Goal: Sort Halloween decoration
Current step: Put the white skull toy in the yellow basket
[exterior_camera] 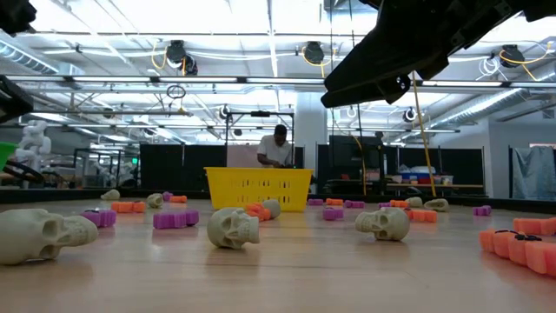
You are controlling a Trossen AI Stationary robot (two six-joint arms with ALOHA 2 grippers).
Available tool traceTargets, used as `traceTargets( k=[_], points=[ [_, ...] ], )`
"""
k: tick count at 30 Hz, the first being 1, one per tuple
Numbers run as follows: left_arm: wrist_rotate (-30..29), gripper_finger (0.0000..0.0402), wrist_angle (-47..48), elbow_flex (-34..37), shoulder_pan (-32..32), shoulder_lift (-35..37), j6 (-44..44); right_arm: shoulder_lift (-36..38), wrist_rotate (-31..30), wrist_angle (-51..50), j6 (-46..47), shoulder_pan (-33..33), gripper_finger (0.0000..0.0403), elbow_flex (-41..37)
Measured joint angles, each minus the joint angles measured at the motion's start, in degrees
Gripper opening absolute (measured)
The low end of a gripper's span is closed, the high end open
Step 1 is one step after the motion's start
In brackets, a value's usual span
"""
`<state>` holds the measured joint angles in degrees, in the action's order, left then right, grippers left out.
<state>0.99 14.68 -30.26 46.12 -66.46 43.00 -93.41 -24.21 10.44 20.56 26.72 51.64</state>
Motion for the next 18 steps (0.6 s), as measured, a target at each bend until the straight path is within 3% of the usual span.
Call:
traceTargets(
  k=[3,8,13,18],
  points=[
    [1.8,0.0204,-0.1,0.0,-1.0,1.1,1.7,0.0,0.0,0.0,0.9,0.0,0.0173,0.0],
    [0.4,0.0207,-0.1,0.0,-2.3,3.6,5.7,0.0,1.1,0.6,5.5,0.0,0.0173,0.0],
    [-3.7,0.0198,-0.1,-0.3,-2.8,6.0,-0.9,0.0,7.3,1.1,5.5,0.4,0.0173,0.0],
    [-9.8,0.0194,-0.2,-3.1,-3.9,7.3,-8.5,0.0,8.0,-3.8,7.3,3.0,0.0173,1.4]
  ],
)
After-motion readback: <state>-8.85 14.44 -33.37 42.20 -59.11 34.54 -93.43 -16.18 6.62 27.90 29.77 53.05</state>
